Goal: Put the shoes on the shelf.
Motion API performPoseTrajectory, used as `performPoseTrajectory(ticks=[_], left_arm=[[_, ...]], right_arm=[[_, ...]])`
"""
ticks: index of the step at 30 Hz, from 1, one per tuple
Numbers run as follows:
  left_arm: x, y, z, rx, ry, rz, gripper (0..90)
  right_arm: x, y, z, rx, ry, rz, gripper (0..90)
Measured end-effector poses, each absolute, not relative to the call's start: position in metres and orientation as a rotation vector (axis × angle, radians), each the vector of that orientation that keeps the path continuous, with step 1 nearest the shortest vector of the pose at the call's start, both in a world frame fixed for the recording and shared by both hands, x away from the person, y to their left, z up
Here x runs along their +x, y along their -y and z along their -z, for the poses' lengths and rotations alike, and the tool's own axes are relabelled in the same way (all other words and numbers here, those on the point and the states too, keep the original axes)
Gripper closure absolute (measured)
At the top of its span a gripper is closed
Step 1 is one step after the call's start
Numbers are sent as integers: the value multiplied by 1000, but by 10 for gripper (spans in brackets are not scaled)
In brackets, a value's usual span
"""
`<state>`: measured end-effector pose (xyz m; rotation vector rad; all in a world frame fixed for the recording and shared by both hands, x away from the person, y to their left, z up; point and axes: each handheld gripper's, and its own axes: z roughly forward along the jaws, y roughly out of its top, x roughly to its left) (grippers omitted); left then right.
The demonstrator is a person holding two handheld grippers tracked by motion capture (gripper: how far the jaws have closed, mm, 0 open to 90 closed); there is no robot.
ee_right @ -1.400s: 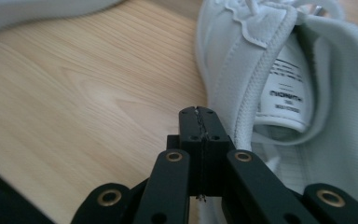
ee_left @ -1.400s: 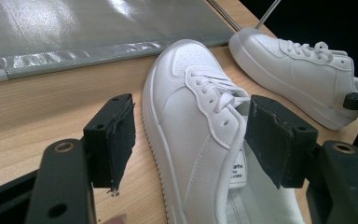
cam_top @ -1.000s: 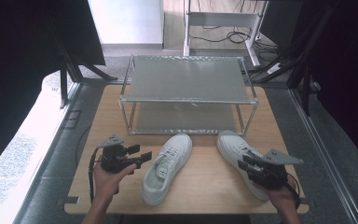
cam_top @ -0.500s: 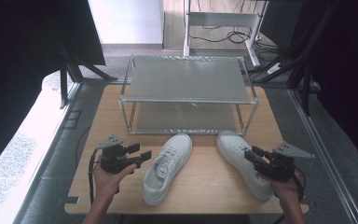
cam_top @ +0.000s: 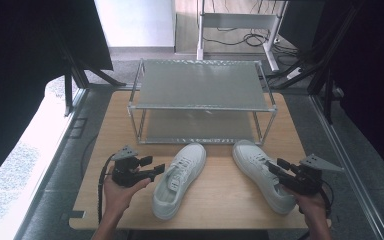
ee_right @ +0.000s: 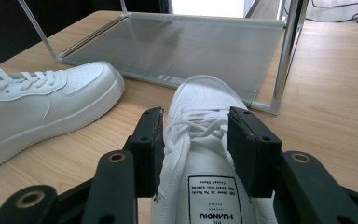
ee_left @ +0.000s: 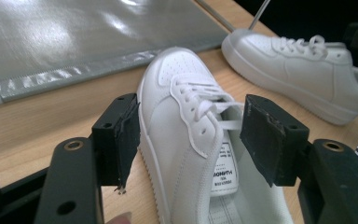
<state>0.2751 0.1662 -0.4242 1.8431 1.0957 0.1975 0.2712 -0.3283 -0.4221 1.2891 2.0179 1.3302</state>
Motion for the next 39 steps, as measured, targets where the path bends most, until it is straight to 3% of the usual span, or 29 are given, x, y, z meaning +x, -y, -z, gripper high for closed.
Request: performPoseTrajectory(ticks=[9,22,29,39], left_arm=[[276,-144,437,1952,-1089,-215,380],[281,-127,459,2079,-1148,-348,472],[286,-113,464,2140,-1147,-426,563],[289,-108,467,2157,-1168,-402,730]], right_arm=[[271,326,423,1288,-1989,-1311,571],[271,323,424,1285,-2010,-1288,569],[271,328,422,1292,-1998,-1288,563],[272,350,411,1279,-2070,-1145,546]])
